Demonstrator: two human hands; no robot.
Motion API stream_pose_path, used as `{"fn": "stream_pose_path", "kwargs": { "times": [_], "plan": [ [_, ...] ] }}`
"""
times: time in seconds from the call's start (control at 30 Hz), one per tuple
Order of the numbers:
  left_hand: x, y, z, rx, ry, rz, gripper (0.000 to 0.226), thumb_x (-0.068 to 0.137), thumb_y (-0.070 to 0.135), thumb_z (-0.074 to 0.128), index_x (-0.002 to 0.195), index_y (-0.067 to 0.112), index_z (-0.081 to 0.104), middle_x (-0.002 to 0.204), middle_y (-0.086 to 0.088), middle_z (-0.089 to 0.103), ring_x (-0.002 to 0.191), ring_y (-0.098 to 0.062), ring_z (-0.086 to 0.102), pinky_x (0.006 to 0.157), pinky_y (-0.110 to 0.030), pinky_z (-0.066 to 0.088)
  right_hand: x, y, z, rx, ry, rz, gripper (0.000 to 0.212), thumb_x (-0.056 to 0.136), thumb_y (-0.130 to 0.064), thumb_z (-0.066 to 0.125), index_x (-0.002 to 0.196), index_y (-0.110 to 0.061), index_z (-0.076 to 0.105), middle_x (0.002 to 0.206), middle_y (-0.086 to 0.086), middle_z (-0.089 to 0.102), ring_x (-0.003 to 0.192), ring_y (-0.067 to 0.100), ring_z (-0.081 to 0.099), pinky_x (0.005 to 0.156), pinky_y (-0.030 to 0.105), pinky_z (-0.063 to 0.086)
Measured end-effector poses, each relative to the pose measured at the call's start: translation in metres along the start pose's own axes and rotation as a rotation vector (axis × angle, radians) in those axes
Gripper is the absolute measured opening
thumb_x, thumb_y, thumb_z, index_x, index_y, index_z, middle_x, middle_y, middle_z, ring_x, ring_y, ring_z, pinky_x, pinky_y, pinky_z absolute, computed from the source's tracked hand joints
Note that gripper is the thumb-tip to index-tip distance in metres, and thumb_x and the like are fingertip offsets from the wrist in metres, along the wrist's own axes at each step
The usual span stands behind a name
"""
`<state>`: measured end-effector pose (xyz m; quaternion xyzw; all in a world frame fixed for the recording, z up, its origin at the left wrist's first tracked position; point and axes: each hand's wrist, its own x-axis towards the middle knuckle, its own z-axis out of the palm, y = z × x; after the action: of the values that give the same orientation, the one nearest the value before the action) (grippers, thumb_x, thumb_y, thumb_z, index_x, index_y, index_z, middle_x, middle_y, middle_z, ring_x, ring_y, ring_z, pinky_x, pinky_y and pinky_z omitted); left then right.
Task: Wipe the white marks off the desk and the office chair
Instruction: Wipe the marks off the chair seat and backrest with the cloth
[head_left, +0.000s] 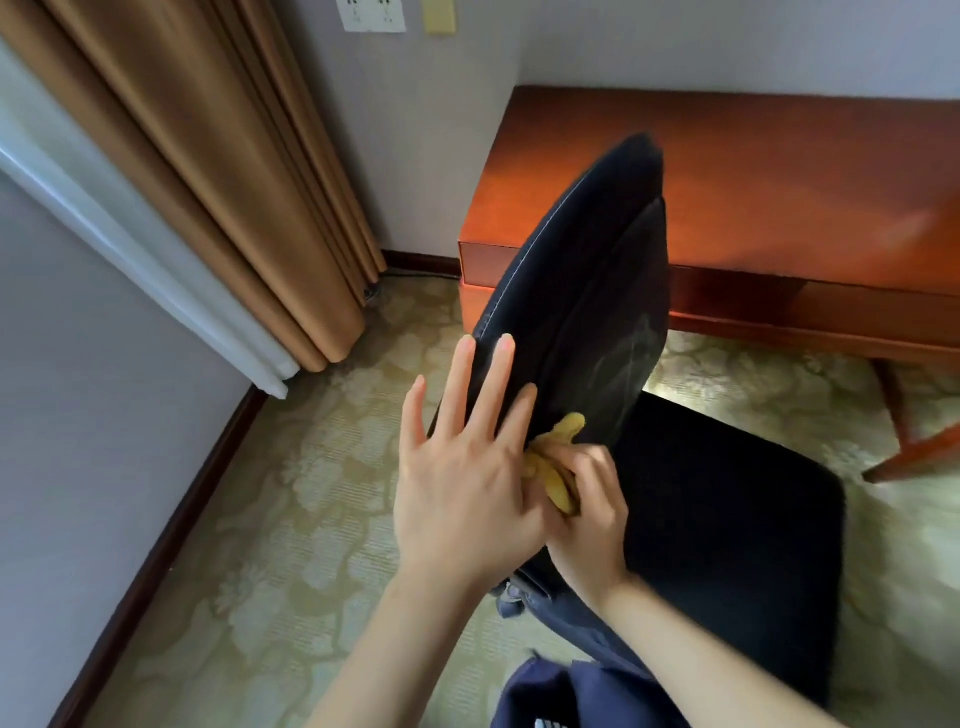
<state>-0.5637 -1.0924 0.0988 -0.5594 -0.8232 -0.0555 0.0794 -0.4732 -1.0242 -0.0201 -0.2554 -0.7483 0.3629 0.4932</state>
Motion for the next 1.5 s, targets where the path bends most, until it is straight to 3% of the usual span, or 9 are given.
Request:
{"fn": "stream_pose_path", "kwargs": {
  "times": [0.17, 0.33, 0.57, 0.73, 0.9, 1.1, 1.2, 1.4, 1.5],
  "plan": [
    [0.002, -0.004, 0.002, 0.001, -0.006, 0.036, 0.061, 0.064, 0.034, 0.046, 0.123, 0.023, 0.06, 0.156, -0.006, 0.026, 0.146, -0.031, 0.013, 0.11, -0.053, 0.024, 0.058, 0.028, 0.012, 0.009, 0.189, 0.166, 0.017, 0.089, -0.018, 0.054, 0.103, -0.017, 0.062, 0.105, 0.001, 0.057, 0.098, 0.02, 0.059, 0.085, 0.036, 0.05],
    [0.01, -0.005, 0.003, 0.024, -0.009, 0.054, 0.063, 0.066, 0.033, 0.039, 0.123, 0.02, 0.062, 0.155, -0.009, 0.026, 0.145, -0.034, 0.015, 0.11, -0.057, 0.028, 0.137, 0.057, 0.009, -0.047, 0.378, 0.398, 0.019, 0.086, -0.026, 0.049, 0.102, -0.028, 0.06, 0.102, 0.007, 0.061, 0.09, 0.024, 0.061, 0.079, 0.047, 0.051],
    [0.026, -0.009, 0.007, -0.015, 0.077, 0.073, 0.06, 0.065, 0.026, 0.041, 0.121, 0.016, 0.063, 0.153, -0.008, 0.032, 0.144, -0.032, 0.02, 0.108, -0.047, 0.034, 0.217, 0.123, -0.021, -0.092, 0.55, 0.83, 0.026, 0.093, -0.021, 0.052, 0.118, -0.016, 0.052, 0.122, 0.005, 0.051, 0.094, 0.014, 0.048, 0.076, 0.022, 0.036],
    [0.039, -0.01, 0.008, 0.043, 0.128, 0.08, 0.056, 0.067, 0.025, 0.051, 0.121, 0.019, 0.064, 0.148, -0.004, 0.041, 0.142, -0.029, 0.028, 0.099, -0.037, 0.038, 0.202, 0.118, -0.024, -0.105, 0.466, 0.701, 0.02, 0.095, -0.023, 0.048, 0.111, -0.018, 0.059, 0.117, 0.004, 0.054, 0.099, 0.017, 0.053, 0.07, 0.015, 0.033],
    [0.024, -0.006, 0.011, 0.002, 0.261, 0.002, 0.052, 0.073, 0.028, 0.045, 0.119, 0.018, 0.066, 0.143, 0.001, 0.047, 0.14, -0.022, 0.033, 0.098, -0.035, 0.04, 0.14, 0.086, -0.014, 0.028, 0.257, 0.468, 0.024, 0.091, -0.014, 0.058, 0.114, -0.015, 0.061, 0.118, 0.002, 0.053, 0.1, 0.007, 0.05, 0.072, -0.007, 0.029],
    [0.02, -0.001, 0.019, 0.167, 0.272, 0.048, 0.049, 0.077, 0.028, 0.044, 0.119, 0.017, 0.067, 0.143, -0.003, 0.047, 0.139, -0.027, 0.034, 0.098, -0.041, 0.042, 0.044, 0.048, -0.008, 0.167, 0.002, 0.101, 0.029, 0.088, -0.021, 0.059, 0.113, -0.007, 0.063, 0.121, -0.007, 0.047, 0.116, 0.016, 0.051, 0.096, 0.023, 0.042],
    [0.007, 0.004, 0.027, 0.304, 0.278, 0.023, 0.048, 0.083, 0.032, 0.043, 0.124, 0.018, 0.064, 0.145, -0.004, 0.044, 0.14, -0.029, 0.032, 0.105, -0.047, 0.039, 0.014, 0.038, -0.003, 0.179, -0.009, -0.017, 0.025, 0.085, -0.016, 0.066, 0.108, -0.007, 0.065, 0.117, -0.007, 0.049, 0.112, 0.016, 0.053, 0.097, 0.015, 0.041],
    [-0.031, 0.001, 0.049, 0.49, 0.253, 0.084, 0.05, 0.094, 0.039, 0.033, 0.134, 0.02, 0.054, 0.149, -0.004, 0.039, 0.143, -0.024, 0.025, 0.116, -0.049, 0.018, -0.028, 0.034, 0.003, 0.229, -0.027, -0.09, 0.029, 0.091, -0.025, 0.057, 0.118, -0.015, 0.062, 0.119, -0.019, 0.045, 0.115, 0.008, 0.051, 0.096, 0.013, 0.041],
    [-0.049, -0.007, 0.055, 0.57, 0.169, 0.09, 0.058, 0.097, 0.045, 0.024, 0.151, 0.026, 0.017, 0.16, 0.004, 0.003, 0.145, -0.015, -0.012, 0.116, -0.04, -0.015, -0.03, 0.03, 0.003, 0.131, -0.058, -0.118, 0.038, 0.094, -0.016, 0.055, 0.132, -0.017, 0.052, 0.129, -0.012, 0.045, 0.122, 0.004, 0.041, 0.103, 0.018, 0.037]
  ]
}}
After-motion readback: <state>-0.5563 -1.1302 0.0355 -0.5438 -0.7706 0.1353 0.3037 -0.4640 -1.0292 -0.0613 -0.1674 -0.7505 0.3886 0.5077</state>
